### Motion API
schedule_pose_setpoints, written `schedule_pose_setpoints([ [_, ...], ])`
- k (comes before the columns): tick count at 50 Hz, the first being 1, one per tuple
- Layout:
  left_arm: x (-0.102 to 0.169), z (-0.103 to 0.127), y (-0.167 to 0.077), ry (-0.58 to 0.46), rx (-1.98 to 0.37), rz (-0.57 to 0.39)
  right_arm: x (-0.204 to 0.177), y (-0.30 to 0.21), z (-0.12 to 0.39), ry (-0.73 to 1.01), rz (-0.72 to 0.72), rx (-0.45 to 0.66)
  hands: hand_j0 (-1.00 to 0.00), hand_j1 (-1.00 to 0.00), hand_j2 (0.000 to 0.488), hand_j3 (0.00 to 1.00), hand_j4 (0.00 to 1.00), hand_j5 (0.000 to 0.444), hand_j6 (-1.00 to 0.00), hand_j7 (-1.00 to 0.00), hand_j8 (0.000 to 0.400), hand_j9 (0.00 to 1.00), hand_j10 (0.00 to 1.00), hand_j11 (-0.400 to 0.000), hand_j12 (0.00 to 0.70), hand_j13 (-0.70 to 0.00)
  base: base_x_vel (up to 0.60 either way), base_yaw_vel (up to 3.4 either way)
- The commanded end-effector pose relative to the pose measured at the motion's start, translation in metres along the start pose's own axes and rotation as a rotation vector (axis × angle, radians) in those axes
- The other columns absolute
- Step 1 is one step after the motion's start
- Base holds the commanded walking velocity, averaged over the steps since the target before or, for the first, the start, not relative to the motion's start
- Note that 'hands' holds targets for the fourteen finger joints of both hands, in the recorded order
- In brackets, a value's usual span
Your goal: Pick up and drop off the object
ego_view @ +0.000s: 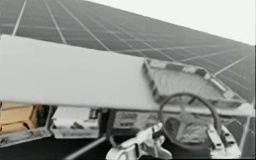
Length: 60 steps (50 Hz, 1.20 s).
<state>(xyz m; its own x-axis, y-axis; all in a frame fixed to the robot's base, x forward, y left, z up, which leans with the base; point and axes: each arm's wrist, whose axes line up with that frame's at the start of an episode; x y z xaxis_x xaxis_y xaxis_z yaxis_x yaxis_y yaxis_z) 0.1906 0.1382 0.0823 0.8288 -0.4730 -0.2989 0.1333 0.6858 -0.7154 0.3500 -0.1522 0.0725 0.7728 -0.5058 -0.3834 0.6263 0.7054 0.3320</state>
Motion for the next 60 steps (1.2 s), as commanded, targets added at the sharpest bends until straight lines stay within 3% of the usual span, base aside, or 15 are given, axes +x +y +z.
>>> schedule_pose_setpoints([
  [1, -0.0096, 0.0042, -0.0031, -0.035, 0.020, 0.022, -0.0092, 0.0461, 0.0069, -0.008, 0.146, 0.093, 0.00, 0.00, 0.000, 1.00, 1.00, 0.000, 0.00, 0.00, 0.000, 1.00, 1.00, -0.400, 0.000, -0.700, 0.14, 1.40],
  [60, -0.0096, 0.0042, -0.0031, -0.035, 0.020, 0.022, -0.0092, 0.0461, 0.0069, -0.008, 0.146, 0.093, 0.00, 0.00, 0.000, 1.00, 1.00, 0.000, 0.00, 0.00, 0.000, 1.00, 1.00, -0.400, 0.000, -0.700, 0.13, 1.54],
])
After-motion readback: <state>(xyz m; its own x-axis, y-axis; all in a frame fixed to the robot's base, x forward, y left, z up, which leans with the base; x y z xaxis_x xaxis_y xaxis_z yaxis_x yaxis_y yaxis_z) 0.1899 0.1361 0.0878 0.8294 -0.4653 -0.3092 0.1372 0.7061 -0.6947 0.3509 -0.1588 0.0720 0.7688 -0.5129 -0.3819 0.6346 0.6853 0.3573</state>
